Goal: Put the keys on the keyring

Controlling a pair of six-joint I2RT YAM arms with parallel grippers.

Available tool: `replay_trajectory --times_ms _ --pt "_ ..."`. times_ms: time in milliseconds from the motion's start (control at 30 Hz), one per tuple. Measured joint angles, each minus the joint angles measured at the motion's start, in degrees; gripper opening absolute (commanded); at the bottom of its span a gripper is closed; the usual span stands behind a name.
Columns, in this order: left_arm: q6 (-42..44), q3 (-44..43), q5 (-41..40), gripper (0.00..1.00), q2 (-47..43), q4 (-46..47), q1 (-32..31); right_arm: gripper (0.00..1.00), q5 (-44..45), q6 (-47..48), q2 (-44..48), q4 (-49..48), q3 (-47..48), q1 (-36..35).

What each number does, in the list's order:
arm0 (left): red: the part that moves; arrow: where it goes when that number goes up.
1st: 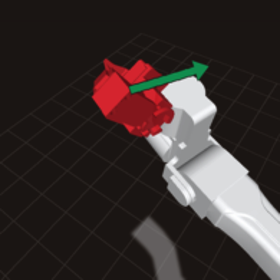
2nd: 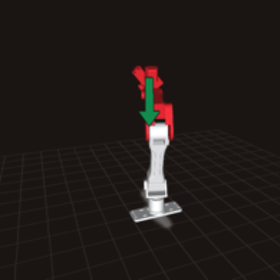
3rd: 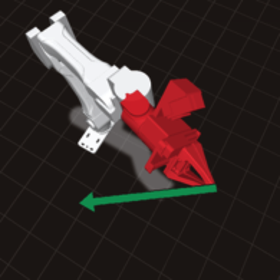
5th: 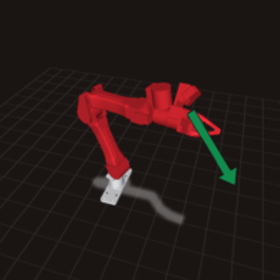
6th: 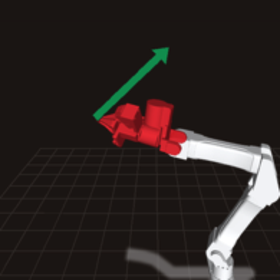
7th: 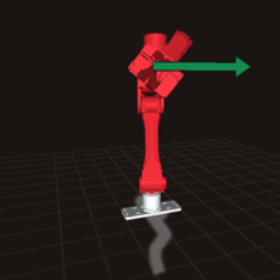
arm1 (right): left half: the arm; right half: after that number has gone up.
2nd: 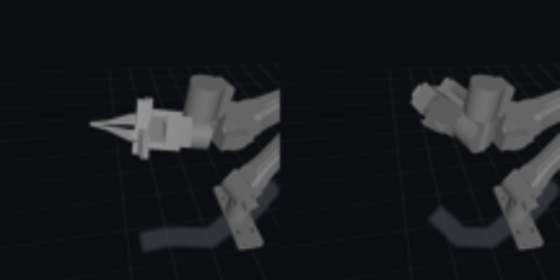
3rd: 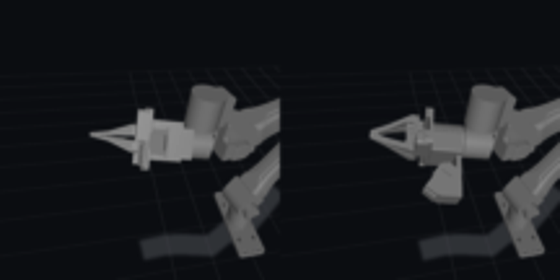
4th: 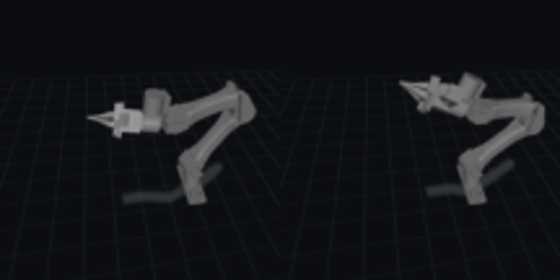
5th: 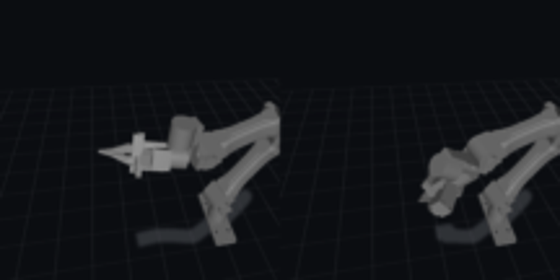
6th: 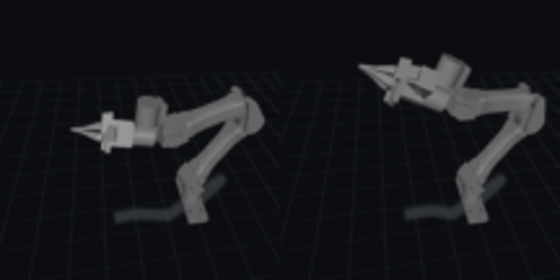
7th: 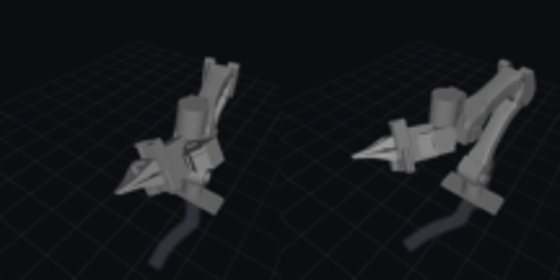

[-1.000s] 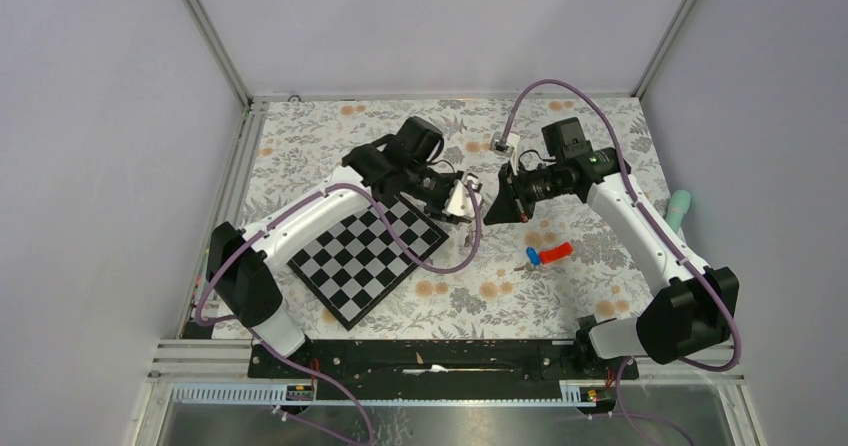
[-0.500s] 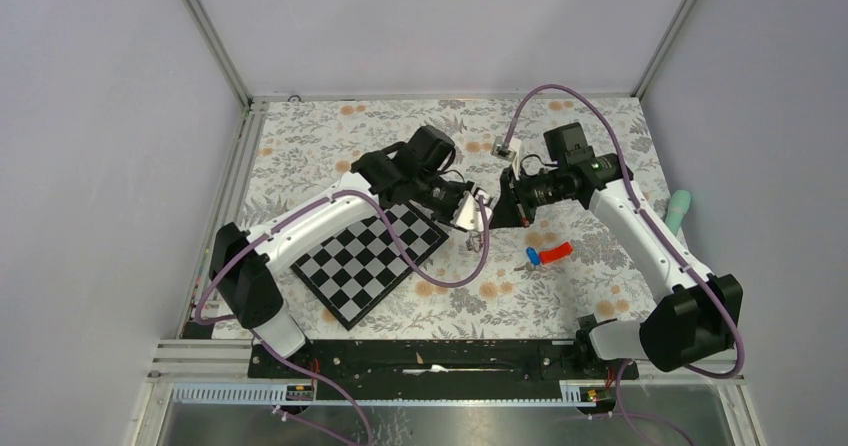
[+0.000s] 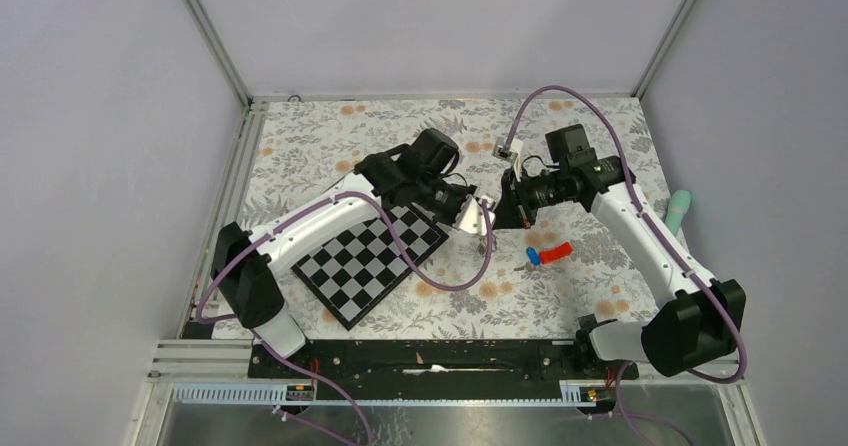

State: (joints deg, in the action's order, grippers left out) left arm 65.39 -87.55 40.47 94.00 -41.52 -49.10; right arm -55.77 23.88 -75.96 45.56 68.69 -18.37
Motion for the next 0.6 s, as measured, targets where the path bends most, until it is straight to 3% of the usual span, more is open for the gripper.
replay_trajectory --times_ms 100,400,600 --pt "-0.2 0.1 -0.2 0.0 0.0 0.2 -0.1 0.0 0.9 -0.4 0.4 0.0 0.0 0.0" --pt "-7.3 3.7 -0.7 0.0 -1.9 5.5 -0.2 0.31 3.2 -3.3 2.6 -2.0 -0.4 -0.1" --pt "-13.8 6.2 -2.4 0.0 -2.3 8.6 -0.1 0.38 3.6 -5.9 5.0 -4.7 -2.1 0.5"
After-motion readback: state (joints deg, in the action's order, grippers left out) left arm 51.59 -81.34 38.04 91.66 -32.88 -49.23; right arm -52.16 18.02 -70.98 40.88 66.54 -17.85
